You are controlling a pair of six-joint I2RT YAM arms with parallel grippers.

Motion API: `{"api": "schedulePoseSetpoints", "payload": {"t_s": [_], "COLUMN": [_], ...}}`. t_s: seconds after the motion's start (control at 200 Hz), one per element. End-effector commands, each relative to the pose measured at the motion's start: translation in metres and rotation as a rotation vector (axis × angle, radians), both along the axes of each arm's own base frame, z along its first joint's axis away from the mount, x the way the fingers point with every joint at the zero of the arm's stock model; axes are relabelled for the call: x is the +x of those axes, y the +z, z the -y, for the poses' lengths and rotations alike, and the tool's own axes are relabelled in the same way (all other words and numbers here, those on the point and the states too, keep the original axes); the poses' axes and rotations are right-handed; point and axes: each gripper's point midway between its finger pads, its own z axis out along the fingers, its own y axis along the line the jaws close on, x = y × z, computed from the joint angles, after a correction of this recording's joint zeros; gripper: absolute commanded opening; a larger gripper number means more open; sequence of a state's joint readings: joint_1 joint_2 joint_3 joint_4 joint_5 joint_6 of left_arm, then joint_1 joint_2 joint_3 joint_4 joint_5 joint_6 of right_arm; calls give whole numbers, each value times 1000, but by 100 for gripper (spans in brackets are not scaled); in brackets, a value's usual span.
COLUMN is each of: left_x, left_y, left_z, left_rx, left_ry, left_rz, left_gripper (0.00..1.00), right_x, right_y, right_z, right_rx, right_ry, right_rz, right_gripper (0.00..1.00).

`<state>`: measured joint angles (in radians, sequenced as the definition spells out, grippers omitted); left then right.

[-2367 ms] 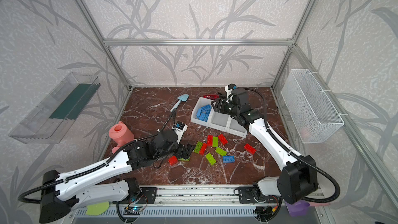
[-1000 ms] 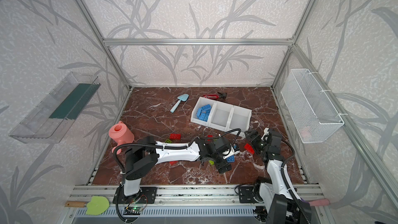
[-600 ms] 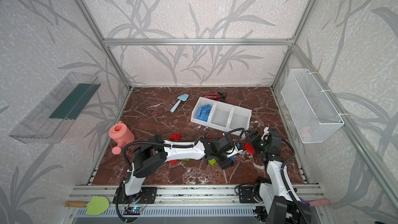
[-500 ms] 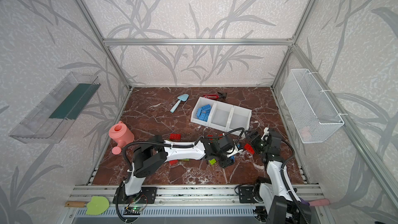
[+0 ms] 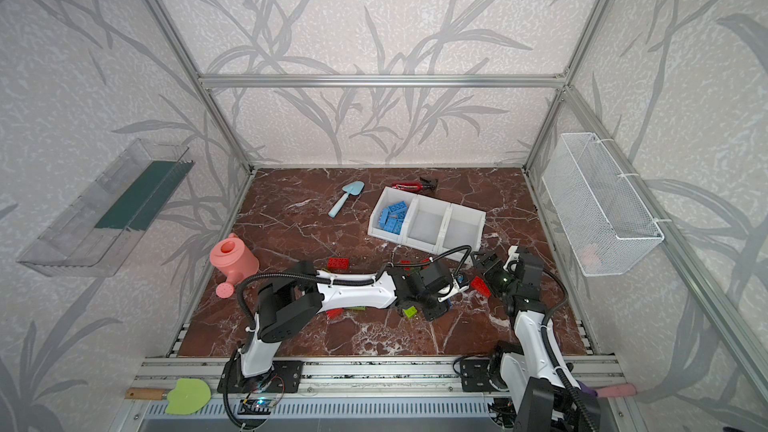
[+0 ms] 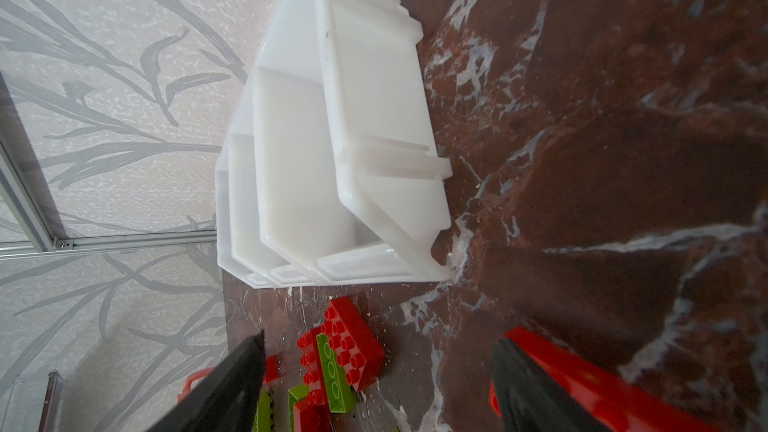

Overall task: Sort the legos into containers by color
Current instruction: 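Lower the left gripper onto the blue brick near the table edge, then lift the blue brick with the left gripper and drop it into the blue compartment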

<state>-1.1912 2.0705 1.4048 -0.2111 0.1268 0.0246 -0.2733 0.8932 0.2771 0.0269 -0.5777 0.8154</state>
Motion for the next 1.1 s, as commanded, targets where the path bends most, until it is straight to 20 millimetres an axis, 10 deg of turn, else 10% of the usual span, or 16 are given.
{"api": "schedulePoseSetpoints", "payload": {"t_s": [0.0, 0.41, 1.095], "left_x": [6, 46, 210], "left_y": [25, 74, 138], "left_z": [0, -38, -146], "left_rx": [-40, -128, -209], "left_ry": [8, 163, 652], "left_rz": [53, 75, 148], "left_gripper": [33, 32, 33], "right_x": [0, -1, -5], "right_y": [5, 11, 20], "right_z": [-2, -9, -54], "right_rx": [-2, -2, -118], "right_ry": [13, 56, 239], "right_rz": [29, 66, 110], "right_gripper": [86, 86, 85]}}
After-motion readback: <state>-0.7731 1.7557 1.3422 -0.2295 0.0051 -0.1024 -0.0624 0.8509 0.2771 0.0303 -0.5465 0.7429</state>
